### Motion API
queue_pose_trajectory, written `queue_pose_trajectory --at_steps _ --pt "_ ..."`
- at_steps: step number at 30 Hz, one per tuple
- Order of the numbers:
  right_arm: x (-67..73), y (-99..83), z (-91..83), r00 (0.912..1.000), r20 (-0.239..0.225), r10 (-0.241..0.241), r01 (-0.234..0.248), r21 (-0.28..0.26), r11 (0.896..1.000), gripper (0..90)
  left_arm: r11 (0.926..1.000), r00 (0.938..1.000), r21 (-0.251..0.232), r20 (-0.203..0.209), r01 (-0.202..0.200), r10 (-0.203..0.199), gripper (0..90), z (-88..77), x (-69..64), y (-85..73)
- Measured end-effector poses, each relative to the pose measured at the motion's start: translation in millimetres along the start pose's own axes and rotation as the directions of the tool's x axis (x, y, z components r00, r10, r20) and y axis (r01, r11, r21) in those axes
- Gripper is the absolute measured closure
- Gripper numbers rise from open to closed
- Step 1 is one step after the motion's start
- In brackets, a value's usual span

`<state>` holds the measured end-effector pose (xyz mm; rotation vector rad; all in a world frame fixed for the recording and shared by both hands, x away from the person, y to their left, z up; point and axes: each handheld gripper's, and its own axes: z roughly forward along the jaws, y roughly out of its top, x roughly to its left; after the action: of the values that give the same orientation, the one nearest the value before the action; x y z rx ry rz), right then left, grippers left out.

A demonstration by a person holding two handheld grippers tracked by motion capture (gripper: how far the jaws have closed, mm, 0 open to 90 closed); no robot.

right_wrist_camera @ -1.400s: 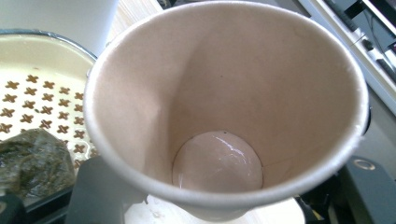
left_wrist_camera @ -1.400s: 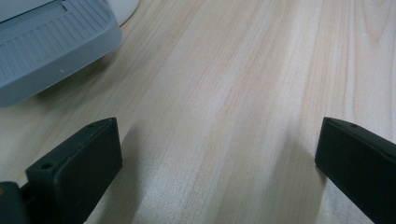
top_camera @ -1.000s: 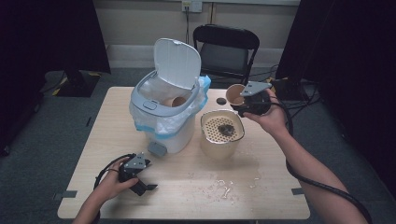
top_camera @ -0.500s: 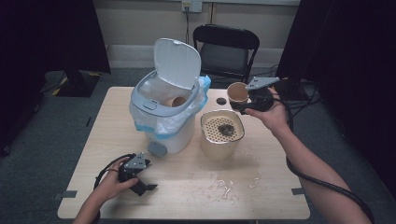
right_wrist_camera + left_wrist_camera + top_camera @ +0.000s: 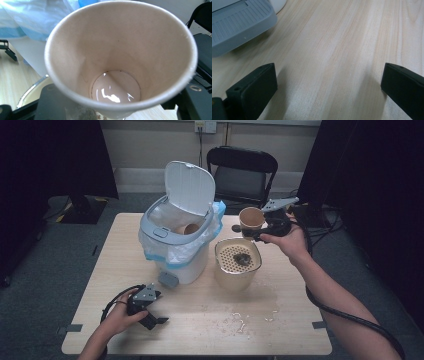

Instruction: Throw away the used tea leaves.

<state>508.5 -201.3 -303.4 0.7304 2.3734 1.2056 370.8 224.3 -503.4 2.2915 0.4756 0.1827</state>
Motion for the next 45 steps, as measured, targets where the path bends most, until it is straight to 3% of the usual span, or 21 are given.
queue_pose_trajectory --at_steps 3,26,45 --pt "2.8 5.3 -1.7 0.9997 -0.023 0.006 -0.006 -0.005 1.0 34.8 1.0 1.0 -0.002 0.0 0.0 0.0 0.0 0.1 0.0 0.0" --pt "4.9 34.4 -11.8 0.9975 -0.069 0.014 -0.014 0.002 1.0 34.6 1.0 1.0 0.004 0.002 0.0 0.0 0.0 -0.4 0.1 0.1" --pt "8.3 53.6 -12.1 0.9971 -0.076 -0.005 0.005 0.013 1.0 34.6 1.0 1.0 0.001 0.002 -0.001 0.001 0.0 -0.1 0.1 0.1"
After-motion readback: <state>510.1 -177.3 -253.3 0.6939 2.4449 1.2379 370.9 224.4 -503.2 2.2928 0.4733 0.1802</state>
